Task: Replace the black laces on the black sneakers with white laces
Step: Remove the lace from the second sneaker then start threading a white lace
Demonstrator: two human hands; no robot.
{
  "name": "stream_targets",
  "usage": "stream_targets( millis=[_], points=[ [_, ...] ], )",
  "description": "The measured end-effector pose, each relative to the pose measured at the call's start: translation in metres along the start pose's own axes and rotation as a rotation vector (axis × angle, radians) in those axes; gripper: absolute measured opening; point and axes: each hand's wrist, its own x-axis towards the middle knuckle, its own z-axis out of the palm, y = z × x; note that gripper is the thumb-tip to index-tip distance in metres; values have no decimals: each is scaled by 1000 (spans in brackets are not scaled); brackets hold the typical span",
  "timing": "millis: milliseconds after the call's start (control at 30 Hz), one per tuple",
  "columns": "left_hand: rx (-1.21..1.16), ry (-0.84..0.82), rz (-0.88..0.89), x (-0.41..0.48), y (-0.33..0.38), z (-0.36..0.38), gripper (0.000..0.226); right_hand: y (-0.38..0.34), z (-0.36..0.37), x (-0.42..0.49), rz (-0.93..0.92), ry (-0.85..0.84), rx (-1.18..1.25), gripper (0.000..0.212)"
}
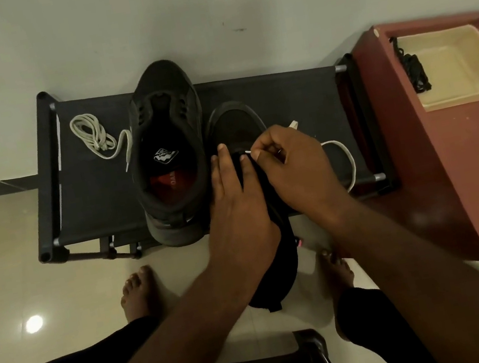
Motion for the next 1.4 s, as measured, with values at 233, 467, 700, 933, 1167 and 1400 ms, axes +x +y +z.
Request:
stream_targets(
  millis=[233, 467, 700, 933, 1167, 1400],
  points=[
    [7, 6, -71, 5, 7, 0, 78, -4, 0, 11, 35, -44, 100, 13],
    [-42, 29, -60, 4, 7, -1, 79, -8, -3, 7, 38, -89, 42, 14],
    [-54, 40, -68, 3, 6, 2, 76, -9, -1, 2, 22, -34, -96, 11],
    [-223, 48, -117, 6, 6, -3, 69, -3, 6, 9, 166, -29, 51, 27],
    [-335, 29, -171, 10, 8, -10, 53, -1, 7, 13, 212, -68, 179, 19],
    [-354, 15, -215, 11, 14, -9, 58, 0, 5, 9, 187, -62, 193, 13]
  ],
)
